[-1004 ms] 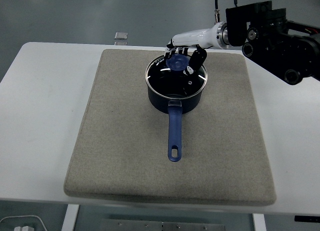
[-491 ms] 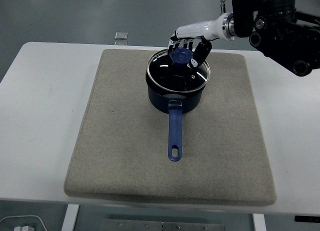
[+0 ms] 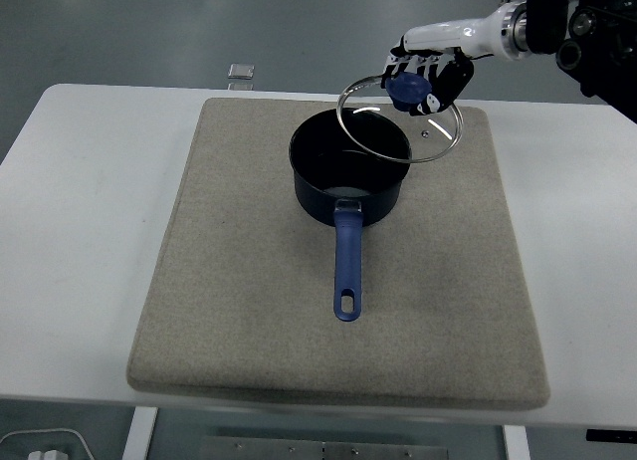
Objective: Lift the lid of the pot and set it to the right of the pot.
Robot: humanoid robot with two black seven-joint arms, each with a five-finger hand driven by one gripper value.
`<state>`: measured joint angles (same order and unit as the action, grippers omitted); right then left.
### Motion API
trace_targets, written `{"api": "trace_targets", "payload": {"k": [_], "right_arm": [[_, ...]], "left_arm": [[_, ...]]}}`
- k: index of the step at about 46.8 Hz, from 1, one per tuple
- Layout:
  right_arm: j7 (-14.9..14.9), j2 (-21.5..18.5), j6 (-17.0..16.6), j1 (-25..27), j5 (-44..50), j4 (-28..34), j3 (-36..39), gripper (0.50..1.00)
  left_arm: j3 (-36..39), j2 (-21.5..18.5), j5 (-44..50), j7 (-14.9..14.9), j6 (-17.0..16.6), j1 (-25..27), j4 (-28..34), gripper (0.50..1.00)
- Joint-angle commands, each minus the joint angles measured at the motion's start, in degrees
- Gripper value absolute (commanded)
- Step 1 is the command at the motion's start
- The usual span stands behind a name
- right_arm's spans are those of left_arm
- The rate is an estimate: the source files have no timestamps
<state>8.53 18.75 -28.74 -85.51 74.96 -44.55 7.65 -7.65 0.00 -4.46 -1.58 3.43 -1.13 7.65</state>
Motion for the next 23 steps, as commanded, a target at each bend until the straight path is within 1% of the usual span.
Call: {"api": "trace_targets", "payload": {"k": [1,8,23], "right_arm": [[0.00,1.20,0.09,-0.10,0.01,0.07,-0.17,0.500],[0.00,3.04,0.09,0.25,0.01,0.51,-0.35,0.500],[-0.09,4.72,1.06,2.80,0.27,2.88,-0.53,0.500]], "left_arm": [[0.00,0.00,-0.02,0.00,0.00,-0.01,-0.01,1.000],[0.00,0.00,-0.02,0.00,0.00,-0.01,-0.01,1.000],[0.00,0.00,0.07,0.00,0.00,-0.01,-0.01,1.000]]}}
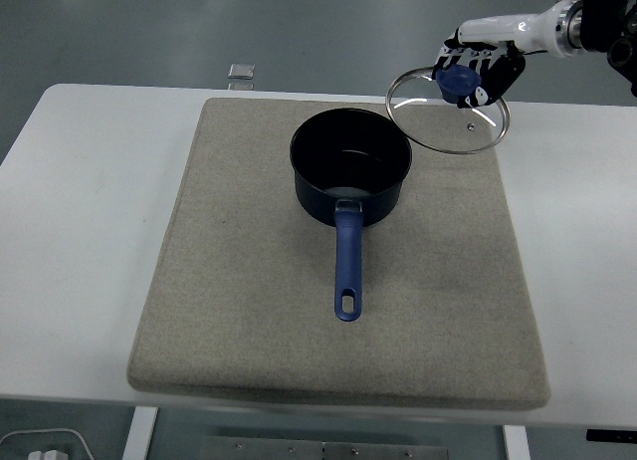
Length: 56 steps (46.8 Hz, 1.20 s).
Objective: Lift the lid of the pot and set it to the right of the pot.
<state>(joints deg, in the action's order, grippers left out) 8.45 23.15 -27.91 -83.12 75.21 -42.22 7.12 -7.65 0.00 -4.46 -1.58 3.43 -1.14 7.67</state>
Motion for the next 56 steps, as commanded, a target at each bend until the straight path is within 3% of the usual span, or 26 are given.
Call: {"api": "trace_targets", "payload": {"k": [1,45,56], "right_arm": [[-0.02,0.32,0.32,0.59,0.02,0.91,0.00,0.500],[0.07,-1.44,7.79,8.86,0.29,4.16,-0.79,0.500],[0.07,-1.96,8.93,10.09,0.29,5.22,-0.88,0.572]], "left_arm": [[0.00,0.00,-0.02,0.00,0.00,0.00,-0.02,1.000],[0.00,0.00,-0.02,0.00,0.00,0.00,0.07,1.000],[0.00,0.00,-0.02,0.00,0.00,0.00,-0.02,1.000]]}}
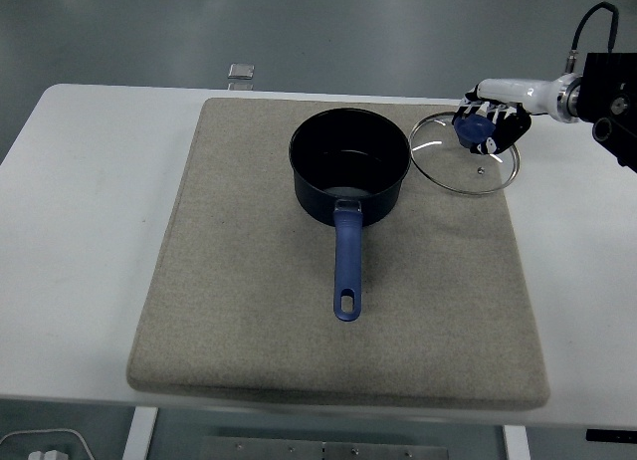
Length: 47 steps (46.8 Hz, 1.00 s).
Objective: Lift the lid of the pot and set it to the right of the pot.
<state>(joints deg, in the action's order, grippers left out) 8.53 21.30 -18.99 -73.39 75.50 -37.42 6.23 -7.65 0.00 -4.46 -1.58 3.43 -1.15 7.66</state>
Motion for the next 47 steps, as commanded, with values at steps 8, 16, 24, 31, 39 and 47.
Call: {"api": "trace_targets", "payload": {"k": [8,16,24,31,39,47], "right_arm": [[0.00,-0.82,0.01,0.88,-0.18,0.68,0.10,0.709],[0.00,-0.82,-0.16,1.06,-0.35,0.76,0.18,0.844],[0.00,-0.82,-0.87,0.97,-0.53,0.68,0.18,0.903],[0.08,-0.56,-2.18,0.45,-0.53,0.68,0.89,0.905],[1.75,-0.38,-2.89,-0.26,-3.24,0.68,2.03,0.905],[2.37,-0.21,-2.80,-0.43,-11.68,0.68,2.03,0.905]], "left_arm": [[0.00,0.00,-0.02,0.00,0.00,0.01,-0.01,1.000],[0.00,0.00,-0.02,0.00,0.00,0.01,-0.01,1.000],[0.00,0.00,0.07,0.00,0.00,0.01,0.07,1.000],[0.00,0.00,-0.02,0.00,0.00,0.01,-0.01,1.000],[0.00,0.00,-0.02,0.00,0.00,0.01,-0.01,1.000],[0.00,0.00,-0.02,0.00,0.00,0.01,-0.01,1.000]]}}
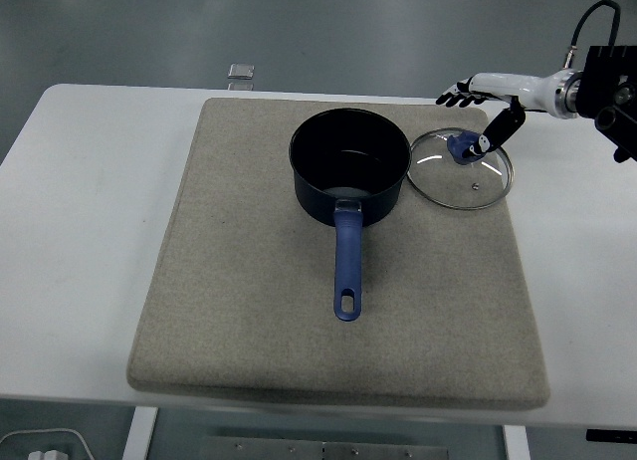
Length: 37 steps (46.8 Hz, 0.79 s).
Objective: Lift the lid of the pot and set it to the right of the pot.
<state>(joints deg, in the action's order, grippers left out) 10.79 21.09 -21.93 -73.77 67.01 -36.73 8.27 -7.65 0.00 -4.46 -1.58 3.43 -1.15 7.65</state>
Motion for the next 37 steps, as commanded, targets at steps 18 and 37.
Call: {"api": "trace_targets", "payload": {"k": [18,37], "right_arm": [[0.20,-0.17,0.22,0.03,-30.70,1.93,0.26,0.903],[-0.51,-1.84,-0.05,1.78,-58.12,6.15,1.93,0.901]], "left_arm": [[0.00,0.00,-0.02,0.00,0.00,0.01,-0.01,1.000],[0.00,0.00,-0.02,0.00,0.00,0.01,-0.01,1.000]]}}
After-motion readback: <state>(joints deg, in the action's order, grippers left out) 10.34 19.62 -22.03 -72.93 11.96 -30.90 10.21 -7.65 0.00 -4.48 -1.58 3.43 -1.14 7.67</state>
